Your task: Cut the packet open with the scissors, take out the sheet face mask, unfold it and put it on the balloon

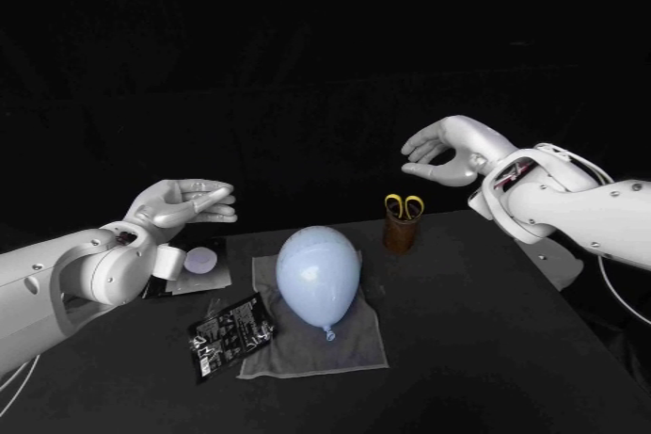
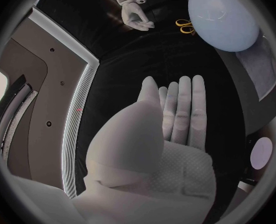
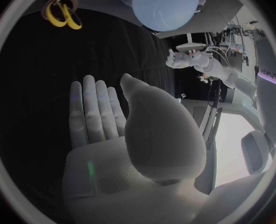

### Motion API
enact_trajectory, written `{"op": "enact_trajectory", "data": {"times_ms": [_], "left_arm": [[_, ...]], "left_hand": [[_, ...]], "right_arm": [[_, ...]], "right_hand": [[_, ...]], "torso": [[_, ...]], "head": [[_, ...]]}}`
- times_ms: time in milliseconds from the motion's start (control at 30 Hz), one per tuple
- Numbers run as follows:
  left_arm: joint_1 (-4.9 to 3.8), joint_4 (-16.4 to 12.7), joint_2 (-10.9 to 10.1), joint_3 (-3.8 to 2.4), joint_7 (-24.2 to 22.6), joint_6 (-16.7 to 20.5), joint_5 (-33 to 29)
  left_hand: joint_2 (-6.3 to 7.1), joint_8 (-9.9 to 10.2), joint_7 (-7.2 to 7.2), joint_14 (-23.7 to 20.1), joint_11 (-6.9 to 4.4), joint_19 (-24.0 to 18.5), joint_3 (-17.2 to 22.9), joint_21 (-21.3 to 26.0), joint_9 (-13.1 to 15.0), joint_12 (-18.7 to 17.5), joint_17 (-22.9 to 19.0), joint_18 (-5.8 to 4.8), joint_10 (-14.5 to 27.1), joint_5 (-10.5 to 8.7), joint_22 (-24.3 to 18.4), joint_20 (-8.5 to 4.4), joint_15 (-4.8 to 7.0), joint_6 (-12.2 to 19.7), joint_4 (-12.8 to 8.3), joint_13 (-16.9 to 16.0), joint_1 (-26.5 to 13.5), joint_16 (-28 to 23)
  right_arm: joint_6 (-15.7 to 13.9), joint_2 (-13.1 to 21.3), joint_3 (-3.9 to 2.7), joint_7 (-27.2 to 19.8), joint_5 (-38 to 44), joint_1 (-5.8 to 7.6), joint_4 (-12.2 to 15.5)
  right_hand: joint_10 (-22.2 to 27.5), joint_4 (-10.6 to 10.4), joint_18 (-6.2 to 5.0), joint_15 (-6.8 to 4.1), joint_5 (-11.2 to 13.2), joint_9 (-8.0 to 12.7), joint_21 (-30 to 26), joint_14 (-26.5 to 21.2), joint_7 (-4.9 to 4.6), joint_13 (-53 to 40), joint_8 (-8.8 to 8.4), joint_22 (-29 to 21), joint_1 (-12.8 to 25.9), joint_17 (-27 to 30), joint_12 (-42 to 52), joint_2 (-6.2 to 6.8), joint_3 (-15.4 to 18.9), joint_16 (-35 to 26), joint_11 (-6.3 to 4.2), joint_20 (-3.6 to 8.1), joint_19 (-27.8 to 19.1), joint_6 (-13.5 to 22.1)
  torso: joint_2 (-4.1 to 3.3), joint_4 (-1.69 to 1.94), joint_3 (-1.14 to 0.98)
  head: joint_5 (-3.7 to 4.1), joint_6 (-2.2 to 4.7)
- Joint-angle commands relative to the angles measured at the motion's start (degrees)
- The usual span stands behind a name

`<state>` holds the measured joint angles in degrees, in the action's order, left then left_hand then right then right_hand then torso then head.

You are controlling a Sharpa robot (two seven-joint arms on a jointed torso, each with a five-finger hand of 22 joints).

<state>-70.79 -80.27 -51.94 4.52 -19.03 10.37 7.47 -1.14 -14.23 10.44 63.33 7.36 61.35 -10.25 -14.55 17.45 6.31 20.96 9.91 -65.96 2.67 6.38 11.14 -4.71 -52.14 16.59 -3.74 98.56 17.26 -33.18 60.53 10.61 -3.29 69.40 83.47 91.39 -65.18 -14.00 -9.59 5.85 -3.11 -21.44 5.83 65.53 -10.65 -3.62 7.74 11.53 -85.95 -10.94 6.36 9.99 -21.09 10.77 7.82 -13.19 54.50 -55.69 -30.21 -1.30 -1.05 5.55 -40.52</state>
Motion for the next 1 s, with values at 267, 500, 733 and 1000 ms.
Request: {"op": "enact_trajectory", "data": {"times_ms": [267, 500, 733, 1000], "left_arm": [[4.62, -5.85, -3.7, 0.26, 1.05, 2.43, 13.12], [7.64, -6.73, -5.07, 0.79, 3.56, 5.58, 24.57], [8.93, -6.86, -5.64, 1.02, 7.68, 8.59, 39.03], [9.49, -7.34, -4.9, 1.31, 16.33, 6.36, 51.27]], "left_hand": [[1.23, 2.12, 1.15, 1.42, 0.87, 2.21, -4.08, -2.79, -0.98, -2.19, 4.71, 0.45, 2.17, 0.2, 1.28, -0.85, 0.02, 2.35, -0.24, -0.04, -1.14, 5.86], [2.05, 1.7, 1.7, -4.83, 1.47, -0.3, -6.46, -3.74, -0.6, -0.83, 10.31, 0.24, 4.5, 0.15, 1.97, -0.14, -0.87, 3.13, -0.15, -0.66, -3.18, 12.58], [3.87, 0.74, 0.85, -10.96, 1.1, -4.42, -7.01, -2.94, -0.11, 0.8, 12.17, -0.02, 3.53, 0.1, 1.78, 1.09, -1.27, 2.86, 0.1, -0.99, -5.24, 14.86], [14.43, 2.6, 3.68, -25.31, 4.4, -20.4, 1.33, 6.02, -0.96, -0.37, 8.79, -3.7, 11.27, 0.26, -2.37, 5.45, -5.46, 8.87, 0.53, -0.09, -10.49, 10.46]], "right_arm": [[-0.07, 0.6, 0.41, -9.33, -13.32, -2.92, 9.44], [0.48, -0.49, 0.51, -8.61, -13.6, -6.69, 12.39], [0.58, -1.56, 0.57, -7.57, -13.68, -10.1, 13.95], [1.69, -2.27, 0.59, -6.32, -13.75, -12.7, 14.65]], "right_hand": [[-3.64, 1.19, -1.04, -1.97, 0.03, 0.77, 3.38, 5.86, 0.51, -0.01, -0.02, 0.84, -0.21, -1.95, -1.77, 0.27, -2.79, 2.17, -1.05, 2.5, 7.1, -2.06], [-5.83, 1.86, -0.93, -4.58, -0.02, 1.12, 8.88, 15.84, 0.97, -0.1, 0.05, 3.67, 1.31, -6.13, -2.33, 0.68, -2.16, 7.98, -2.21, 5.69, 14.72, -3.4], [-8.77, 2.55, -0.49, -6.81, -0.22, 1.39, 19.07, 19.73, 2.47, -0.56, 0.62, 11.13, 3.33, -19.56, -2.67, 1.05, -2.92, 27.39, -3.78, 8.31, 19.67, -4.46], [-8.63, 2.75, 0.63, -6.68, 0.03, 0.9, 32.07, 19.46, 2.2, -0.98, 1.45, 23.89, 4.52, -35.7, -2.59, 1.54, -3.7, 45.78, -3.78, 8.51, 20.86, -3.14]], "torso": [[0.23, 0.6, 0.46], [0.69, 0.97, 0.91], [1.1, 1.16, 1.09], [1.11, 1.13, 1.06]], "head": [[-8.59, -4.31], [-12.63, -6.68], [-15.14, -8.23], [-16.03, -8.57]]}}
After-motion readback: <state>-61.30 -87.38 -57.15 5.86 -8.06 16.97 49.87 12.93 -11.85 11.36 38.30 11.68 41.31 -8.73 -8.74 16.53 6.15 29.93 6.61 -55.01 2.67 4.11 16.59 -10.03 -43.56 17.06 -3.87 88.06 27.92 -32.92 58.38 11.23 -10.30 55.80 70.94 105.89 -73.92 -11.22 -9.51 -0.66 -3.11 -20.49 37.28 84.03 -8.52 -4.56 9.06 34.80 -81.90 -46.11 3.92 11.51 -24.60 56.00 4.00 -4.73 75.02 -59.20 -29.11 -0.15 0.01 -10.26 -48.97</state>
